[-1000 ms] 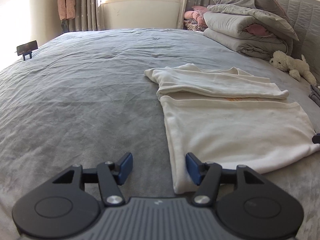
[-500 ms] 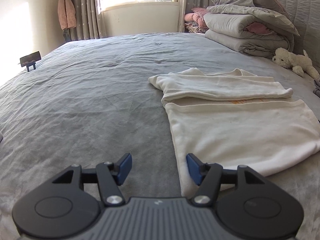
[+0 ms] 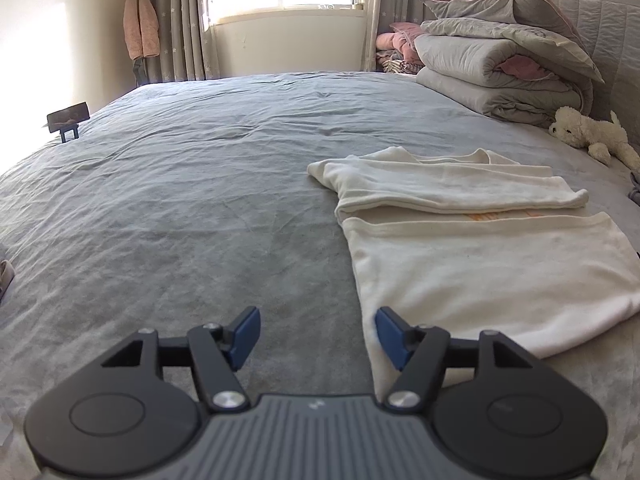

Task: Fold clothes
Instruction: 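Move both open grippers to the shirt's side edge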

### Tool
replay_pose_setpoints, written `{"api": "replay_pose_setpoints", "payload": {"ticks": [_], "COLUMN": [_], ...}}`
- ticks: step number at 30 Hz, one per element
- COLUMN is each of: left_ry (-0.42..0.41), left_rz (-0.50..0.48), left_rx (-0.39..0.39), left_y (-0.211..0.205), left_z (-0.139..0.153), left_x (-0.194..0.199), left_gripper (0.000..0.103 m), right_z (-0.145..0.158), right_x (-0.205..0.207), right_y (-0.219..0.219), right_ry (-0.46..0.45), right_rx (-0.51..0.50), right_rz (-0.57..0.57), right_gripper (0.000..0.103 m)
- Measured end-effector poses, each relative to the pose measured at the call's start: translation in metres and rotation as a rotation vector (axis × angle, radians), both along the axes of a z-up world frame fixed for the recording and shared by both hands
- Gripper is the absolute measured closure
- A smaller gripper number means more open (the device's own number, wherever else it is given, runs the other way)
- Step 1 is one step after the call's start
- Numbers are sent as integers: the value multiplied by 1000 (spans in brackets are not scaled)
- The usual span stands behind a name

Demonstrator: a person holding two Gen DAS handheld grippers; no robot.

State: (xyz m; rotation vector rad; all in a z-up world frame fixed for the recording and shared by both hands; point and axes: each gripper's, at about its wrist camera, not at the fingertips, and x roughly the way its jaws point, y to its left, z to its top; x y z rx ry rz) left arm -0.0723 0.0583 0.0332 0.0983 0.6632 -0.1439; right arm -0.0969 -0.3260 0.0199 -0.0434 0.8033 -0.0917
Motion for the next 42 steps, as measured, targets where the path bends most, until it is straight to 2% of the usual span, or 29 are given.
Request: {"api": "replay_pose_setpoints", "payload": {"ticks": [7,13,18,21,24,27,33,42], "left_ry": [-31,-12,5,22,0,-23,-64,-177], "left_rz": [-18,-1,52,85,77,67,31,-145], "left_rx": [91,39,32,6,21,38,36,98], "left_y": [-7,4,12,20,20,18,18,18], "left_z": [1,6,6,5,9,12,20,36], "left_x": [-3,1,6,10,6,2,-7,-39], "left_gripper": [32,27,28,28,28,28,28,29], "right_z": [3,5,6,11,19,23,25,20], "right_x": [-2,-5,-2,-4,-6,-8,-18,-33], "right_y": [3,4,0,2,-1,-12,-8,-2], "right_ry": [-11,-19,-20,-52,-98,-106,-107,-40], "right_rx": [-44,-71,-36,-65,-113,-86,-63,-41], "right_rz": [12,30,10,-8,-61,-94,-25,115], "right_gripper": [44,44,43,42,42,42,42,42]}}
